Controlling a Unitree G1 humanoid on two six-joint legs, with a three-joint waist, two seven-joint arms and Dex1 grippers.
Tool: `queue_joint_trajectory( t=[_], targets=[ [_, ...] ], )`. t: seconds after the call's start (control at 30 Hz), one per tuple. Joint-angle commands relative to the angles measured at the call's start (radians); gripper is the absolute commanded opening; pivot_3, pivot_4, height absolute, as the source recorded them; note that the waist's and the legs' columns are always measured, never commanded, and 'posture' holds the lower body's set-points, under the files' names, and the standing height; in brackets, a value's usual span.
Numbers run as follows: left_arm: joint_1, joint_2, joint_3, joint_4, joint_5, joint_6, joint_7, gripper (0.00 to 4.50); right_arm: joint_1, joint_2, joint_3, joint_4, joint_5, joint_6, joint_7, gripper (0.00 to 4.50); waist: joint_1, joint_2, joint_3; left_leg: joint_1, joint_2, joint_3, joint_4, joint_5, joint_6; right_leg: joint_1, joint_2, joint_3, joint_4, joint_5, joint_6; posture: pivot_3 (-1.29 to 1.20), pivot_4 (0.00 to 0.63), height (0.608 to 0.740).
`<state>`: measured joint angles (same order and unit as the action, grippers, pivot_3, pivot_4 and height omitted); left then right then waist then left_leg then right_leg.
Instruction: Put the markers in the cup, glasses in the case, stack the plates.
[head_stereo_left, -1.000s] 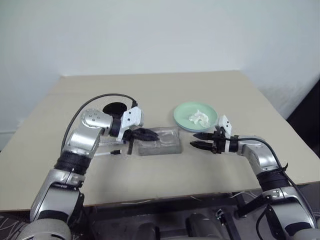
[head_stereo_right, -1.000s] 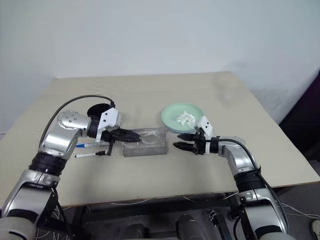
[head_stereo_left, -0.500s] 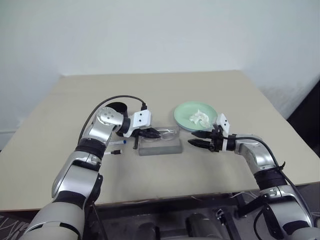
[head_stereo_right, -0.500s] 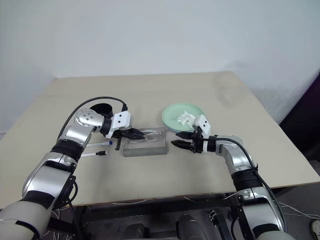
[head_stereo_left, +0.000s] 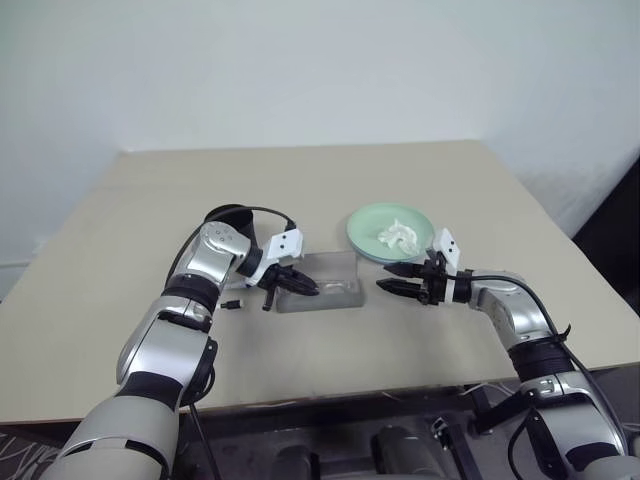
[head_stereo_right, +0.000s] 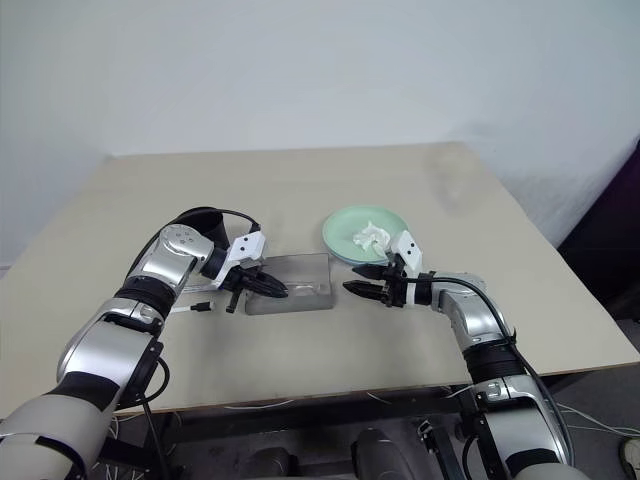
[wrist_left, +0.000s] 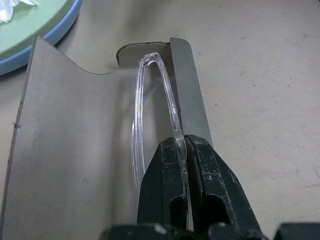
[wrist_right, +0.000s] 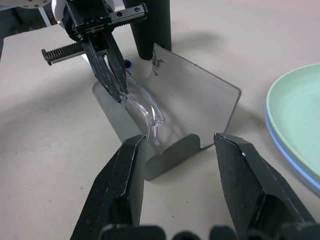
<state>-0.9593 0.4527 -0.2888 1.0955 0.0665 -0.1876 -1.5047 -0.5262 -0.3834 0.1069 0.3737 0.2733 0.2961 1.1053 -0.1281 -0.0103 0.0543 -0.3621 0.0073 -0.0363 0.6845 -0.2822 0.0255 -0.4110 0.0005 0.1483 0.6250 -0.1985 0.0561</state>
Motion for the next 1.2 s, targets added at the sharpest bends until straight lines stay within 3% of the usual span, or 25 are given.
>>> queue_joint_trajectory(
  t=[0.03, 0.17, 0.4, 0.53, 0.63, 0.83, 0.97, 1.07, 1.2],
  targets=[
    [-0.035, -0.004, 0.029, 0.0, 0.002, -0.023, 0.034, 0.94, -0.008, 0.003, -0.011, -0.039, 0.009, -0.021, -0.008, 2.32, 0.0, 0.0, 0.0, 0.0, 0.0, 0.0, 0.0, 0.0, 0.0, 0.0, 0.0, 0.0, 0.0, 0.0, 0.0, 0.0, 0.0, 0.74],
    [-0.034, -0.011, 0.039, -0.003, -0.001, -0.078, 0.095, 2.28, -0.009, 0.007, -0.009, -0.036, 0.009, -0.022, -0.007, 2.32, 0.0, 0.0, 0.0, 0.0, 0.0, 0.0, 0.0, 0.0, 0.0, 0.0, 0.0, 0.0, 0.0, 0.0, 0.0, 0.0, 0.0, 0.74],
    [-0.116, -0.041, 0.138, 0.023, -0.045, -0.105, 0.252, 2.28, -0.013, 0.011, -0.005, -0.027, 0.007, -0.026, -0.003, 2.32, 0.003, -0.001, 0.0, 0.0, 0.0, 0.0, 0.0, 0.0, 0.0, 0.0, 0.0, 0.0, 0.0, 0.0, 0.0, 0.0, 0.0, 0.74],
    [-0.157, -0.041, 0.118, 0.058, 0.04, -0.18, 0.431, 1.45, -0.017, 0.016, -0.003, -0.02, 0.007, -0.03, -0.005, 2.32, 0.003, -0.001, 0.0, 0.0, 0.0, 0.0, 0.0, 0.0, 0.0, 0.0, 0.0, 0.0, 0.0, 0.0, 0.0, 0.0, 0.0, 0.74],
    [-0.171, -0.038, 0.037, 0.095, 0.169, -0.231, 0.607, 0.43, -0.016, 0.018, -0.003, -0.022, 0.009, -0.032, -0.006, 2.32, 0.002, -0.001, 0.0, 0.0, 0.0, 0.0, 0.0, 0.0, 0.0, 0.0, 0.0, 0.0, 0.0, 0.0, 0.0, 0.0, 0.0, 0.74],
    [-0.17, -0.05, -0.101, 0.159, 0.357, -0.278, 0.803, 0.43, -0.017, 0.02, -0.021, -0.034, 0.023, -0.032, -0.02, 2.32, 0.003, -0.001, 0.0, 0.0, -0.001, 0.0, 0.0, 0.0, 0.0, 0.0, 0.0, 0.0, 0.0, 0.0, 0.0, 0.0, 0.0, 0.74],
    [-0.151, -0.061, -0.149, 0.185, 0.42, -0.284, 0.847, 0.43, -0.019, 0.012, -0.037, -0.051, 0.035, -0.023, -0.025, 2.32, 0.004, -0.001, 0.0, 0.0, -0.001, 0.0, 0.0, 0.0, 0.0, 0.0, 0.0, 0.0, 0.0, 0.0, 0.001, 0.0, 0.0, 0.74],
    [-0.132, -0.069, -0.139, 0.197, 0.409, -0.285, 0.808, 0.43, -0.011, 0.005, -0.045, -0.062, 0.037, -0.019, -0.028, 2.32, 0.008, -0.001, 0.0, 0.0, -0.001, -0.001, 0.0, 0.0, 0.0, 0.0, 0.0, 0.0, 0.0, 0.0, 0.001, 0.0, 0.0, 0.74],
    [-0.115, -0.076, -0.044, 0.185, 0.291, -0.256, 0.625, 0.43, 0.001, 0.0, -0.048, -0.073, 0.039, -0.015, -0.031, 2.32, 0.008, -0.001, 0.0, 0.0, -0.001, 0.0, 0.0, 0.0, 0.0, 0.0, 0.0, 0.0, 0.0, 0.0, 0.001, 0.0, 0.0, 0.74]
  ],
)
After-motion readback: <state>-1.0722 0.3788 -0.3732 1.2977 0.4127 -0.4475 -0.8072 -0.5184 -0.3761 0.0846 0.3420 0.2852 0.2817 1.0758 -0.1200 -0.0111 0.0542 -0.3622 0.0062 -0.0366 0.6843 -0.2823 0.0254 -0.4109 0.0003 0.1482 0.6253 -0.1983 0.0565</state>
